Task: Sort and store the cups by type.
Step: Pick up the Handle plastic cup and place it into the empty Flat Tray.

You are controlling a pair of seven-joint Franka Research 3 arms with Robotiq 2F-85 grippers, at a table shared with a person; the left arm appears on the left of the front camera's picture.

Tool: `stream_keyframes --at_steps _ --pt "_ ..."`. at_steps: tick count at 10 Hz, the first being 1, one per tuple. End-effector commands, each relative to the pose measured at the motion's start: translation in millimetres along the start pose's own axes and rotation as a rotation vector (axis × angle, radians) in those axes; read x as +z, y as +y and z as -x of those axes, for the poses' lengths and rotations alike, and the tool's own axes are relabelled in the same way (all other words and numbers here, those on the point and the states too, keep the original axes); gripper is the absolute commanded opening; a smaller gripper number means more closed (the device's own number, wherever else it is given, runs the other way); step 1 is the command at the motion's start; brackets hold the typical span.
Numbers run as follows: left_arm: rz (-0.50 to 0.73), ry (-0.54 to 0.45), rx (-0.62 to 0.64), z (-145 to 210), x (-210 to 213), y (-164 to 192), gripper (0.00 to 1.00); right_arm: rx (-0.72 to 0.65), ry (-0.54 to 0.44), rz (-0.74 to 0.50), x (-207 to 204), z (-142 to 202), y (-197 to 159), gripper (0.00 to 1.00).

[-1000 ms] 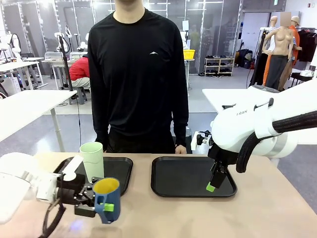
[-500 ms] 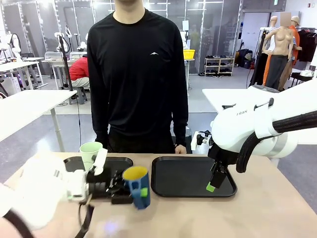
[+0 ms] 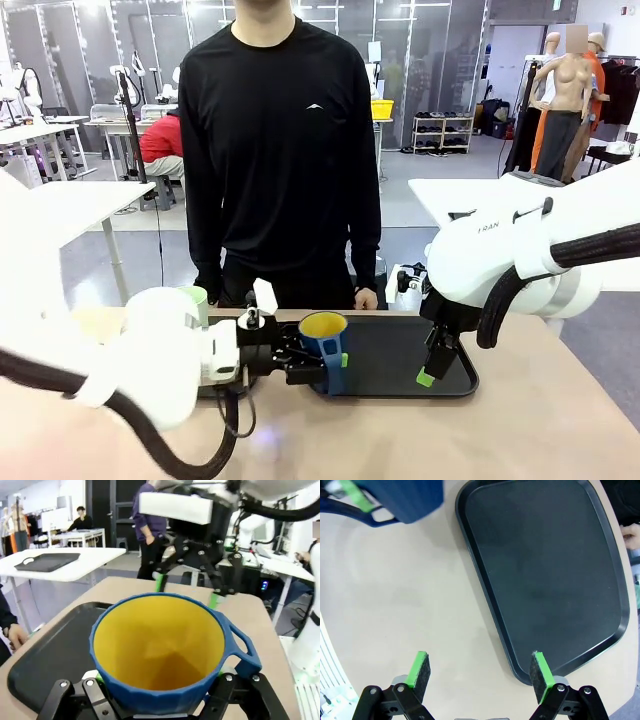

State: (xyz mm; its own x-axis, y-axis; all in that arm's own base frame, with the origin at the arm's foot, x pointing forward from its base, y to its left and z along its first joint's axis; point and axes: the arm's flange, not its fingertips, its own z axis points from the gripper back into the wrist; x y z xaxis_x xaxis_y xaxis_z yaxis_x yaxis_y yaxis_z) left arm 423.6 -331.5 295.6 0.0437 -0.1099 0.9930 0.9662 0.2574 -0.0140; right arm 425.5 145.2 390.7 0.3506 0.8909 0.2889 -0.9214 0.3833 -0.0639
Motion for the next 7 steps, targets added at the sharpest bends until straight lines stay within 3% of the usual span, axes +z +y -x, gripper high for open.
stream_keyframes --at_steps 1,2,3,7 --pt "-0.081 0.006 -0.068 42.5 -38.9 -4.2 0.74 -0.001 0.009 0.006 0.0 0.7 0.2 1.0" --pt "-0.061 0.012 -0.075 42.0 -41.8 -1.9 0.74 -0.001 0.009 0.006 0.0 0.7 0.2 1.0" --pt "-0.023 0.008 0.005 -7.7 -7.9 12.9 0.74 -0.001 0.009 0.006 0.0 0.7 0.2 1.0" --pt "-0.023 0.008 0.005 -7.7 -7.9 12.9 0.74 -0.001 0.009 0.006 0.0 0.7 0.2 1.0"
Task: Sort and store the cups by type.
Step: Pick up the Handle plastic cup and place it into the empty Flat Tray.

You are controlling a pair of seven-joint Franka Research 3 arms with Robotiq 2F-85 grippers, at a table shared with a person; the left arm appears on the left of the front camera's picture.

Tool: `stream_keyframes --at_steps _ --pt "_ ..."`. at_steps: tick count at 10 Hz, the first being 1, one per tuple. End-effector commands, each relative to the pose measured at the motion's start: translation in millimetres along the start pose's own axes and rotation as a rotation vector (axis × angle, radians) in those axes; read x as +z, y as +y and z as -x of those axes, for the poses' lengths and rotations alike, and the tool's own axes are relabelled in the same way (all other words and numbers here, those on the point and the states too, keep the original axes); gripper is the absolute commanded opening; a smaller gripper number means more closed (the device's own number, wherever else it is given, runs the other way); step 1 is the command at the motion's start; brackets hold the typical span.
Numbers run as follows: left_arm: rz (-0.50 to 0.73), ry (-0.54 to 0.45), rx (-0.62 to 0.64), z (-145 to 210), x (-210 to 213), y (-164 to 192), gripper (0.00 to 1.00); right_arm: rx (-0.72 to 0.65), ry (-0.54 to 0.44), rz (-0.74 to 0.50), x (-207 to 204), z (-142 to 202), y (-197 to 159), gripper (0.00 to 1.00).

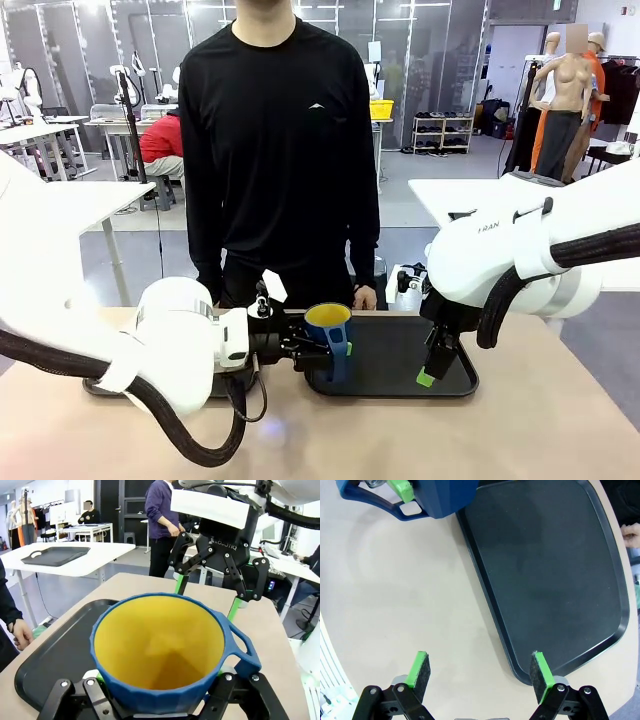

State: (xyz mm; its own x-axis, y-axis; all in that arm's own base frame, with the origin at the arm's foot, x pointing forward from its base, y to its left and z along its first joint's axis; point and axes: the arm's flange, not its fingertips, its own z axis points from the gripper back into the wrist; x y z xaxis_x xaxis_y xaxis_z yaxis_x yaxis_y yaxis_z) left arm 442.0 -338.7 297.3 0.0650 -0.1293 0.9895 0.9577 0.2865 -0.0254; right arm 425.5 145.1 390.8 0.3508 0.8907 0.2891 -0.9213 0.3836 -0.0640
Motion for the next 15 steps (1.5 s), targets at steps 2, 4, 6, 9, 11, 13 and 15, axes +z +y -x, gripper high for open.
stream_keyframes --at_steps 2,4,6,9,11,13,15 --pt "0.0 0.0 0.0 0.0 0.0 0.0 0.74 -0.001 0.009 0.006 -0.1 0.6 0.3 1.0" --pt "-0.056 -0.01 0.0 6.4 -19.8 22.8 0.74 -0.001 0.009 0.006 -0.1 0.6 0.3 1.0" --pt "-0.078 -0.009 -0.009 15.8 -41.5 34.9 0.74 -0.001 0.009 0.006 -0.1 0.6 0.3 1.0" --pt "-0.108 -0.011 -0.04 26.6 -72.3 45.0 0.74 -0.001 0.009 0.006 -0.1 0.6 0.3 1.0" --pt "-0.133 -0.036 -0.068 35.0 -86.9 49.9 0.74 -0.001 0.009 0.006 -0.1 0.6 0.3 1.0" --pt "-0.148 -0.047 -0.067 46.3 -97.8 52.6 0.74 -0.001 0.009 0.006 -0.1 0.6 0.3 1.0" --pt "-0.152 -0.038 -0.081 54.6 -103.5 55.6 0.74 -0.001 0.009 0.006 -0.1 0.6 0.3 1.0"
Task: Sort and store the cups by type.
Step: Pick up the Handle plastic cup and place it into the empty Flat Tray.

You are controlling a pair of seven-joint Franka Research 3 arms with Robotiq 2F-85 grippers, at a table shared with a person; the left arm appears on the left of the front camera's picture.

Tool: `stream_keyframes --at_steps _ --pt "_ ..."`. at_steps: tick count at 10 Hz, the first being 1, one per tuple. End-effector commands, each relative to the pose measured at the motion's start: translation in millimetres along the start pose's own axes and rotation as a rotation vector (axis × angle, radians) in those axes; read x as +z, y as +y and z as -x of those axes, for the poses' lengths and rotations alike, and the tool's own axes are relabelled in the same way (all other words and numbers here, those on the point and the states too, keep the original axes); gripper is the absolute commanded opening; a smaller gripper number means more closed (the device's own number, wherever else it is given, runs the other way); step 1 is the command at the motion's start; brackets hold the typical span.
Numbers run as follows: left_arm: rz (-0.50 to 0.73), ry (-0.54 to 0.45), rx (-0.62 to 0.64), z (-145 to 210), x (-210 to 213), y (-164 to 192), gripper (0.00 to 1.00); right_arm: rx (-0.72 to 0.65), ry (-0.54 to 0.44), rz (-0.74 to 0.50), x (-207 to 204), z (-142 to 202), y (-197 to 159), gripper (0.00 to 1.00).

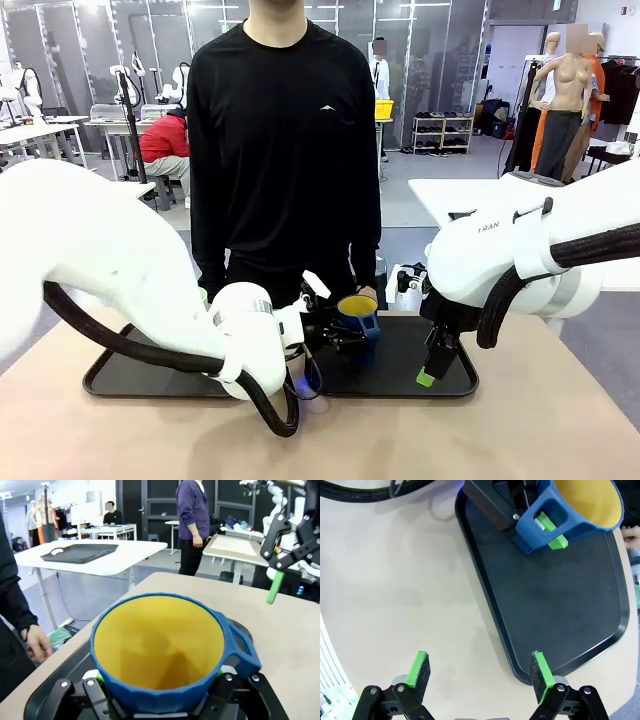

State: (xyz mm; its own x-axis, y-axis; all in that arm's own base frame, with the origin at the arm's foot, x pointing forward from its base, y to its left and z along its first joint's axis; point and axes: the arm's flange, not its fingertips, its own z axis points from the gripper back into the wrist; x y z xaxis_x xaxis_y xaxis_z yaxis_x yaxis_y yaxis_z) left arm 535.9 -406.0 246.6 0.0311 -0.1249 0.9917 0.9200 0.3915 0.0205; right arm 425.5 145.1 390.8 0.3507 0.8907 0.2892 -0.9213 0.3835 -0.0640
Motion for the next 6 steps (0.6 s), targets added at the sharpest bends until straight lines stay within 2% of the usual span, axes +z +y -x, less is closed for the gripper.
stream_keyframes --at_steps 1,6 --pt "-0.045 -0.02 -0.057 21.2 -7.1 -15.7 0.74 -0.001 0.009 0.006 -0.1 0.7 0.2 1.0" --pt "-0.045 0.003 -0.064 26.7 -9.5 -13.5 0.74 -0.001 0.009 0.006 -0.1 0.7 0.2 1.0"
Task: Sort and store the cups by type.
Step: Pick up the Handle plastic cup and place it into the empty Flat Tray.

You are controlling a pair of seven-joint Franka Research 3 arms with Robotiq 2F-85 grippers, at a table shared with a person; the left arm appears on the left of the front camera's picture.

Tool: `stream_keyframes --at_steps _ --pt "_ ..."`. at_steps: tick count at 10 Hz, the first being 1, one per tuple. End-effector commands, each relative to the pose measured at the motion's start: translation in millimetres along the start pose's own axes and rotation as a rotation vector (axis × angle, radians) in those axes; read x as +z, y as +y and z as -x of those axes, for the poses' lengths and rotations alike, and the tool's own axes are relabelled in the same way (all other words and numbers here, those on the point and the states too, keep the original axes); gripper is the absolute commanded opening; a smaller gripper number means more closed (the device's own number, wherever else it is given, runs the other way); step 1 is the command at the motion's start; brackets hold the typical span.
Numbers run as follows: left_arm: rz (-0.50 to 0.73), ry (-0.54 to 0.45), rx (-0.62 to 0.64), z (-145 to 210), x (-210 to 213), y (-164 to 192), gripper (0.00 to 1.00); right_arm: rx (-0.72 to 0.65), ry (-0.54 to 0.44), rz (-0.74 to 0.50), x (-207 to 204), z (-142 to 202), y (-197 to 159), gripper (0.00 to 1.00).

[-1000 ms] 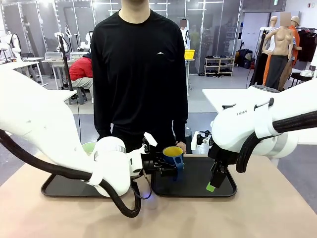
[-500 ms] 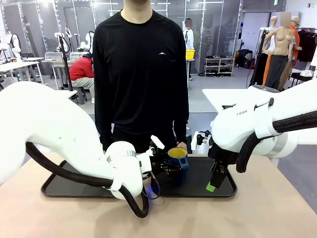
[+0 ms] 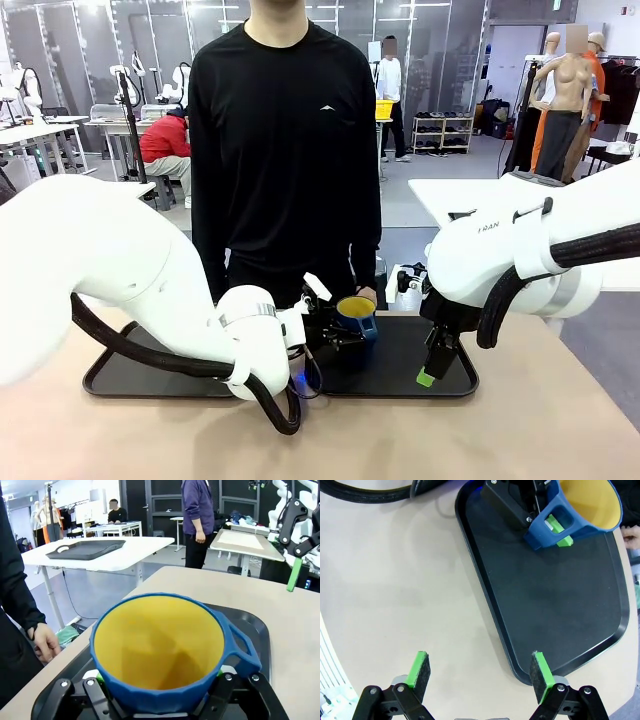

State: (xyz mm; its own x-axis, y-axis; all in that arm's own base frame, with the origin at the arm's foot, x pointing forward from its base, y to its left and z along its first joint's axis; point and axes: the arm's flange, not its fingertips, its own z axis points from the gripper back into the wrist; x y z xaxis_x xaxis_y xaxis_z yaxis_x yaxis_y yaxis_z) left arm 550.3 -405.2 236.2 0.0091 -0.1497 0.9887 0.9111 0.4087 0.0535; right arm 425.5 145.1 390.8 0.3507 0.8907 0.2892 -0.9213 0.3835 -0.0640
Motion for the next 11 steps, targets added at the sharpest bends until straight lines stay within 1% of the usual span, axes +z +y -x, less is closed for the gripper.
stream_keyframes --at_steps 1,8,10,11 --pt "-0.016 -0.007 -0.032 17.6 -3.2 -26.9 0.74 -0.001 0.009 0.006 -0.1 0.7 0.3 1.0" --pt "-0.004 0.049 -0.071 24.7 -2.8 -32.3 0.74 -0.001 0.009 0.006 -0.1 0.7 0.3 1.0" --pt "0.002 0.058 -0.08 25.8 0.5 -35.3 0.94 -0.001 0.009 0.006 -0.1 0.7 0.3 1.0" --pt "0.008 0.059 -0.085 25.9 2.6 -35.9 1.0 -0.001 0.009 0.006 -0.1 0.7 0.3 1.0"
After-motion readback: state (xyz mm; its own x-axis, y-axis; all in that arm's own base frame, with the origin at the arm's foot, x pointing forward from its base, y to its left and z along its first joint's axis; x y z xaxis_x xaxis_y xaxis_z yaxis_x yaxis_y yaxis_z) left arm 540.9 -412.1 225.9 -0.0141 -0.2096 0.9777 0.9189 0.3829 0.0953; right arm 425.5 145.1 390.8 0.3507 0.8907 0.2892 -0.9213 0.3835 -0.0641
